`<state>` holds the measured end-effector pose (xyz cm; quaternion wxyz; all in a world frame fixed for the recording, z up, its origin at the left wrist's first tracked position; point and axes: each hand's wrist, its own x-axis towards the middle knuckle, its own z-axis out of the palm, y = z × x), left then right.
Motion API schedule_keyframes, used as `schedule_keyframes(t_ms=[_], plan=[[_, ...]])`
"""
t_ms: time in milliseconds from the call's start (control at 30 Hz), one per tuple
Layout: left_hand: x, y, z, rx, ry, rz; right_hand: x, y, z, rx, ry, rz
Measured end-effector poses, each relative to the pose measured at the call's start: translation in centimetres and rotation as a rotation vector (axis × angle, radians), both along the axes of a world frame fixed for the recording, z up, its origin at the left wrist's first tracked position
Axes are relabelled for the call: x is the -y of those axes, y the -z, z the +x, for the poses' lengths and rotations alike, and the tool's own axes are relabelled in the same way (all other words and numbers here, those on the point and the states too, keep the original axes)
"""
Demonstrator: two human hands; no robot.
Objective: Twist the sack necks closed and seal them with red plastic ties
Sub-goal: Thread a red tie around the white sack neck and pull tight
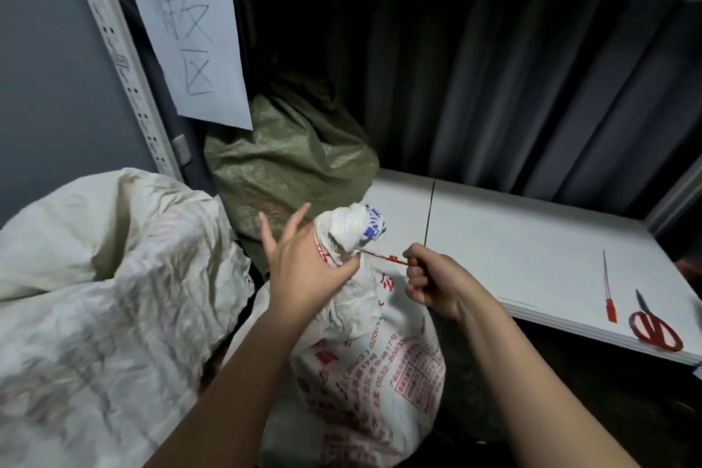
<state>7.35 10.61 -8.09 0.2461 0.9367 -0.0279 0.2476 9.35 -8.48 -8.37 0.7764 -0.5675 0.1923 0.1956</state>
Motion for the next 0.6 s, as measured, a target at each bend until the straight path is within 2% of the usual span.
schedule_keyframes(t_ms=[200,300,367,500,533,600], plan=[[1.0,-0.2,-0.1,-0.091,0.057,-0.171,0.3,-0.5,0.7,0.015,-0.045,0.047],[1.3,-0.7,-0.3,-0.129,0.051,-0.297,0.6,-0.8,0.5,0.063,-0.084,-0.038],[1.3,-0.7,-0.2,-0.157,0.057,-0.337,0.2,-1.4,0.1,0.251,-0.149,-0.333],[1.1,-0.6,0.1,-0.195,0.081,-0.411,0.0,-1.2,-0.3,0.77,-0.362,-1.473],[1.1,-0.6,0.2,-0.201,0.087,-0.426,0.0,-1.0,-0.4,0.869,-0.375,-1.631],[1.1,-0.5,0.3,-0.211,0.098,-0.432,-0.3,-0.7,-0.8,1.043,-0.332,-1.74]])
